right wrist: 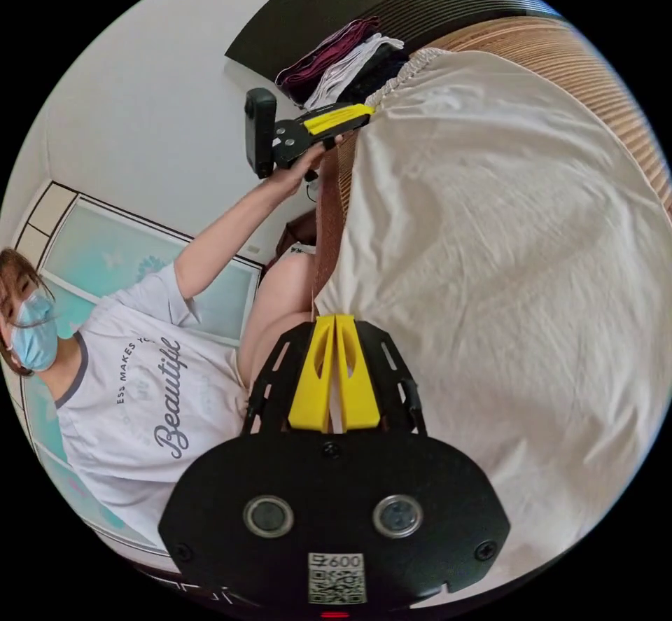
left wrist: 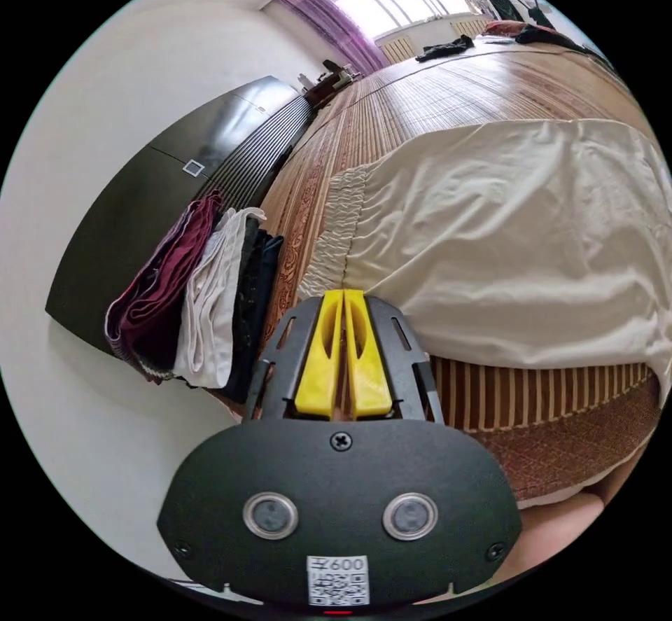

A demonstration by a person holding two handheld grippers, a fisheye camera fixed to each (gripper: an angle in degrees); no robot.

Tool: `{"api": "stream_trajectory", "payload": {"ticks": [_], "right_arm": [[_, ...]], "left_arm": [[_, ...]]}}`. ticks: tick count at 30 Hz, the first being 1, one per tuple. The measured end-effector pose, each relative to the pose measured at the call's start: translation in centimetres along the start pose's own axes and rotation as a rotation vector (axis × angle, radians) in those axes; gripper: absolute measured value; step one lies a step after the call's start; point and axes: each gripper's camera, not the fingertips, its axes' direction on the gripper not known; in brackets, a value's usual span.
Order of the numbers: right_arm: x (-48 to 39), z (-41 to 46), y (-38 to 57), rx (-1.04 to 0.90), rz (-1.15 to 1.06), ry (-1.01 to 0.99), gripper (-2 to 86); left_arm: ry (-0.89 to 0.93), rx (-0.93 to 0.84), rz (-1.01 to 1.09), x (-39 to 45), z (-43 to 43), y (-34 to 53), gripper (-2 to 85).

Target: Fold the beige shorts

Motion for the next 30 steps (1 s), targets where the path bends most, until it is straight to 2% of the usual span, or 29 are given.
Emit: {"api": "stream_trajectory", "payload": {"ticks": [3, 6, 8, 9, 11, 15, 17, 21, 26, 30], "right_arm": [[-0.7, -0.3, -0.3, 0.070, 0.029, -0.005, -0.9], [-2.2, -0.1, -1.3, 0.118, 0.025, 0.005, -0.9], [-3.3, 0.4, -2.4, 0.136, 0.029, 0.026, -0.8], [-3.5, 0.4, -2.7, 0.137, 0.032, 0.023, -0.8], [-3.8, -0.2, -3.6, 0.157, 0.041, -0.003, -0.8], [-4.2, -1.2, -4.3, 0.129, 0.082, 0.059, -0.9], [-4.4, -1.8, -4.4, 0.109, 0.089, 0.078, -0.8], [-4.5, -4.9, -2.5, 0.116, 0.136, 0.169, -0.8], [-4.9, -11.4, 6.5, 0.160, 0.283, 0.251, -0.8], [-5.4, -15.7, 15.7, 0.239, 0.430, 0.319, -0.8]], "left_arm": [[0.054, 0.081, -0.048, 0.7, -3.7, 2.6, 1.0], [0.283, 0.219, -0.053, 1.8, -8.2, 5.7, 1.1], [0.576, 0.262, 0.015, 3.9, -10.6, 6.9, 0.9], [0.661, 0.260, 0.058, 4.8, -11.1, 7.0, 0.9], [0.916, 0.204, 0.236, 9.1, -12.6, 7.2, 0.8], [0.938, 0.134, 0.342, 14.0, -12.6, 7.8, 0.7], [0.862, 0.018, 0.381, 16.9, -10.4, 8.1, 0.7], [0.865, -0.025, 0.399, 18.1, -9.3, 9.0, 0.5], [0.750, -0.030, 0.507, 21.2, -9.2, 11.0, 0.5], [0.755, -0.008, 0.475, 22.0, -8.0, 12.9, 0.5]]}}
